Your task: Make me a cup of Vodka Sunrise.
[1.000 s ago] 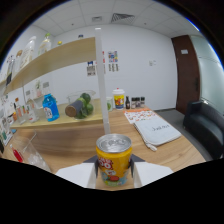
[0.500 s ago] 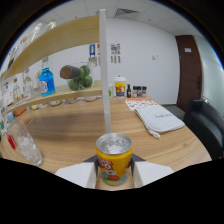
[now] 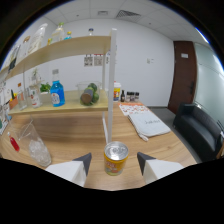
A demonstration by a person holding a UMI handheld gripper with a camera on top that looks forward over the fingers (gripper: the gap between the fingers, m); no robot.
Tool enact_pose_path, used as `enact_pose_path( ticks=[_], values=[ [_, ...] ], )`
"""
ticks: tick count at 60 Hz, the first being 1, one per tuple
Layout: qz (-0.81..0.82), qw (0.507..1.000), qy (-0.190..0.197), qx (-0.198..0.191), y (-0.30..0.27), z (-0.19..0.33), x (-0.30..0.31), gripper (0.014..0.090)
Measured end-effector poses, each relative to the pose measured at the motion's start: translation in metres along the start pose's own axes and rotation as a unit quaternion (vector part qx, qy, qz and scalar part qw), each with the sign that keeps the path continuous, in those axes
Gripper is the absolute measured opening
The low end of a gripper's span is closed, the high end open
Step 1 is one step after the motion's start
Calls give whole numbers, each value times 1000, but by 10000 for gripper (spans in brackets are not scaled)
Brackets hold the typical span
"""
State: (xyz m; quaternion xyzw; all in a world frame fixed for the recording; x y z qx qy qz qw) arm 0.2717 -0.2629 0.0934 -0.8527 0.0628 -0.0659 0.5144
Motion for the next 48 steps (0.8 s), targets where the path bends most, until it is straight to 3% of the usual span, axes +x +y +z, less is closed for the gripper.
enact_pose_path(
  ticks=[11, 20, 34, 47, 48],
  values=[
    [6, 999, -18, 47, -45, -64, -45, 859],
    [15, 998, -46, 48, -37, -95, -108, 855],
    [5, 996, -81, 27, -3, -107, -195, 865],
    [3, 992, -109, 67, -58, -103, -260, 865],
    [3, 991, -110, 70, -63, -101, -265, 824]
  ],
)
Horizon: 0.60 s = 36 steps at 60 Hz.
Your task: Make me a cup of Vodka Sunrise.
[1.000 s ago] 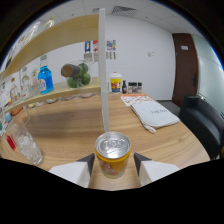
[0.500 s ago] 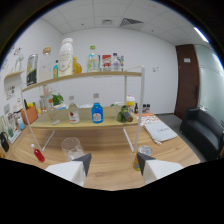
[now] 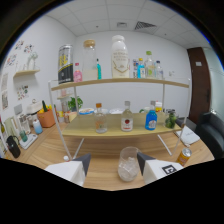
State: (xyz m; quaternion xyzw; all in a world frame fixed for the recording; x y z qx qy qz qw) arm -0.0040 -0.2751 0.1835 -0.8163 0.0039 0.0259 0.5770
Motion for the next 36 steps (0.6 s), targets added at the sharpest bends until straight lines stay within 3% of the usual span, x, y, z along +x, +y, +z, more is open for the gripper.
enact_pose_path(
  ticks=[1, 9, 22, 36],
  values=[
    [1, 1000, -2, 2, -4, 4, -4, 860],
    [12, 1000, -15, 15, -34, 44, -30, 841],
    [-3, 1000, -3, 18, -58, 116, -45, 797],
    [1, 1000, 17, -2, -57, 153, -40, 492]
  ],
)
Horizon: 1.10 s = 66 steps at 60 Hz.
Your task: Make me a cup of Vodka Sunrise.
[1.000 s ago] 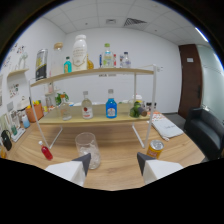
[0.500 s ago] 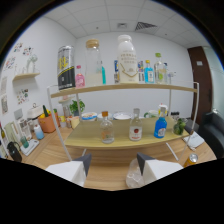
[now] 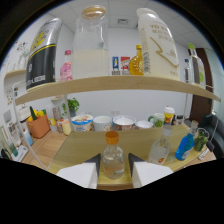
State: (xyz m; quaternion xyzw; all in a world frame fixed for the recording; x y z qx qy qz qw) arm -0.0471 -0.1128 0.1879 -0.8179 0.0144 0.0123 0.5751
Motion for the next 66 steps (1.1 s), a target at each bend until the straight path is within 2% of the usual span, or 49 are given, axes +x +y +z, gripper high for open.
enact_pose_path(
  ticks=[8, 21, 40, 47, 52, 66],
  values=[
    [-13, 1000, -3, 6, -5, 2, -1, 367],
    [-40, 999, -12, -3, -7, -3, -9, 352],
    [-10, 997, -47, 54, -44, -66, -25, 348],
    [1, 998, -49, 41, -18, -80, -24, 346],
    [7, 999, -45, 17, 18, -81, -23, 345],
    [10, 999, -35, -33, 108, -54, -24, 346]
  ],
)
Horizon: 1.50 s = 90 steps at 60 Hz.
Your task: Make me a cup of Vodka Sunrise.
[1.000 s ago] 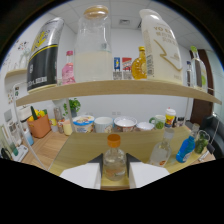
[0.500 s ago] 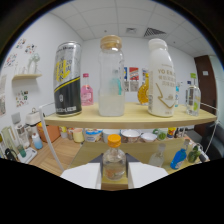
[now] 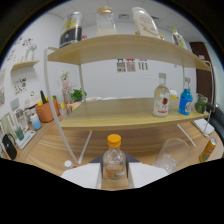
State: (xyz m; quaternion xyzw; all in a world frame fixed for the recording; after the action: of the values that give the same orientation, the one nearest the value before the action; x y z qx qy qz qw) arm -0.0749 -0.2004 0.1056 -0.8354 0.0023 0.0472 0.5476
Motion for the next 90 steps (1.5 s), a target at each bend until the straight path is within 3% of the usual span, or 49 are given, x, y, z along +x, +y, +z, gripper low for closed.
enact_pose_path(
  ticks=[19, 39, 40, 50, 53, 69, 90],
  values=[
    [-10, 997, 30, -64, 68, 40, 9, 348],
    [-35, 997, 27, -68, 75, 36, 4, 370],
    [-34, 997, 26, -70, 76, 35, 4, 384],
    [-29, 996, 16, -84, 70, 16, 7, 802],
    [-19, 997, 9, -76, 58, 4, 6, 856],
    [-10, 1000, -13, -13, -19, -90, 26, 862],
    [-12, 998, 46, -38, -3, -151, 127, 855]
  ],
)
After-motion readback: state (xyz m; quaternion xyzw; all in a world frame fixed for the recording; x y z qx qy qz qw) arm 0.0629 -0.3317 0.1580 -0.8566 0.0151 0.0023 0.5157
